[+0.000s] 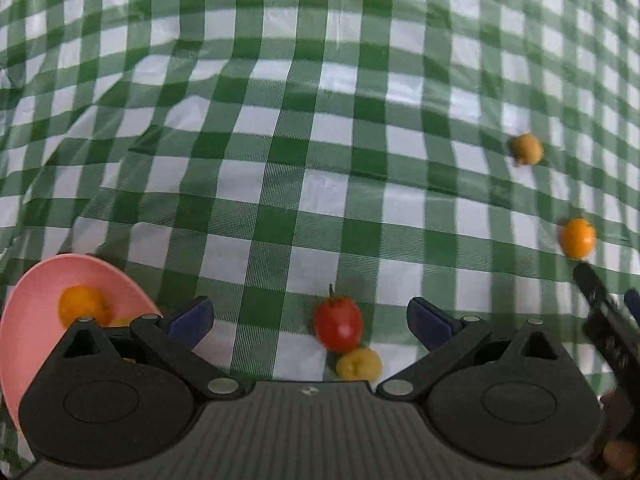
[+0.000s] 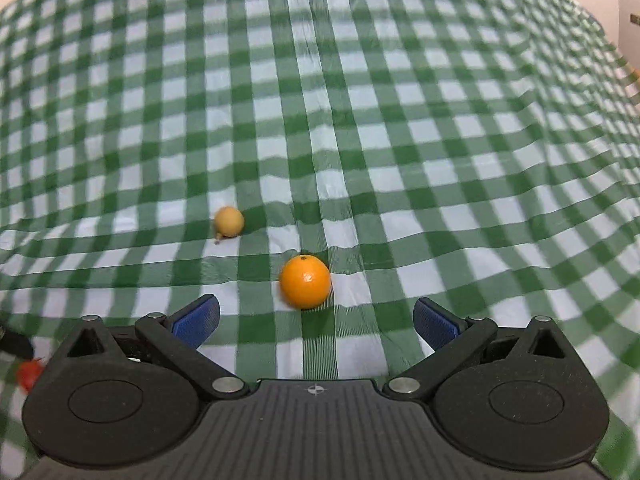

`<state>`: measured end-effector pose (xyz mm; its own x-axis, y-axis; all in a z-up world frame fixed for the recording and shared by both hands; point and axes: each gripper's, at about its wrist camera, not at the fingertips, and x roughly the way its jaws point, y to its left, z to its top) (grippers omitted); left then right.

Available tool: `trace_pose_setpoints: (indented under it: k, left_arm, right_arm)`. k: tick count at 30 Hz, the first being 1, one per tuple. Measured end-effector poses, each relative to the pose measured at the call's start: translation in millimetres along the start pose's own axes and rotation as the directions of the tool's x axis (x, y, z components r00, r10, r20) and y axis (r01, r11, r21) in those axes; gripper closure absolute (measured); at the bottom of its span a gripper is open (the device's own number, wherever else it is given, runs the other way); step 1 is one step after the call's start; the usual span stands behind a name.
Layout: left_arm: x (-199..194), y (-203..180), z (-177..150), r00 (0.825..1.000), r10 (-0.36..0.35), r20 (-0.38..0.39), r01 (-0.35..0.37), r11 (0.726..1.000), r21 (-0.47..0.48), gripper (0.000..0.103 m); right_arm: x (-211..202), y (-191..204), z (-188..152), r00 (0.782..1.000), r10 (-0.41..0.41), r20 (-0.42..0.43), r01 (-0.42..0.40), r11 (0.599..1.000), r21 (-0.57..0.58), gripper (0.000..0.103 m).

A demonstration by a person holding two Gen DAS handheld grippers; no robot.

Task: Organize fruits
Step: 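Grasp a red cherry tomato with the left tool while the right tool grasps an orange, then carry the red tomato and the orange over the pink plate with both tools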

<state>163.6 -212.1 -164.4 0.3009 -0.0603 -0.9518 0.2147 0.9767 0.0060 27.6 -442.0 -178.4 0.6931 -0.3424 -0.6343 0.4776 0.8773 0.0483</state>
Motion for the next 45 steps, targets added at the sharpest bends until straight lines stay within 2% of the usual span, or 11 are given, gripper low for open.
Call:
trace_pose_setpoints:
  k: [6,8,15,16,18,19,20,22,32,39,45]
  left_arm:
    - [41.5,4.7,4.2,0.996,0.041,-0.082,-0.044,0.998,-0.034,0.0]
    - [40.9,7.6,1.8,0.997,0.031,-0.064,-0.034,0.998,-0.054,0.0]
    - [40.4,8.2,1.4,0.996,0.04,-0.075,-0.045,0.997,-0.057,0.0]
    - [39.9,4.5,2.8,0.995,0.055,-0.077,-0.06,0.996,-0.062,0.006]
    - [26.3,5.8,1.8,0.997,0.029,-0.068,-0.036,0.994,-0.104,0.038]
    - [19.2,6.8,4.0,0.998,0.007,-0.067,-0.015,0.992,-0.123,0.07]
    - [16.3,10.3,5.7,0.996,-0.02,-0.081,0.008,0.989,-0.147,0.072]
    - [13.8,16.0,7.4,0.993,-0.071,-0.093,0.054,0.983,-0.175,0.072]
    - [-37.3,28.2,-5.1,0.993,-0.114,-0.028,0.109,0.983,-0.145,0.072]
    - [-76.1,35.5,-36.8,0.996,-0.074,-0.052,0.07,0.995,-0.074,0.072]
    - [-118.7,70.4,-74.2,1.0,-0.029,-0.012,0.028,0.998,-0.053,0.072]
  right_arm:
    - [56.7,5.3,2.7,0.998,-0.036,-0.049,0.035,0.999,-0.038,0.001]
    - [59.0,8.2,-3.6,0.999,-0.053,0.0,0.053,0.996,-0.066,0.001]
    - [57.5,11.3,-6.1,0.999,-0.054,0.005,0.054,0.996,-0.066,0.003]
    - [55.4,11.3,-6.3,0.998,-0.053,0.015,0.054,0.997,-0.062,0.024]
    - [48.6,11.3,-2.8,0.999,-0.031,0.012,0.032,0.998,-0.063,0.063]
    - [44.8,12.1,-4.2,1.0,-0.026,-0.002,0.026,0.998,-0.049,0.064]
    - [43.5,11.1,-5.2,1.0,-0.018,-0.004,0.018,0.999,-0.03,0.064]
    - [42.4,11.1,-8.7,1.0,-0.019,0.003,0.019,0.999,-0.028,0.064]
    - [-0.2,1.5,-6.7,1.0,-0.001,-0.001,0.001,0.998,0.057,0.064]
    - [-82.9,30.2,-11.8,0.994,0.111,0.011,-0.111,0.994,0.014,0.064]
    - [-145.3,72.2,-35.3,0.974,0.222,-0.039,-0.223,0.974,-0.03,0.064]
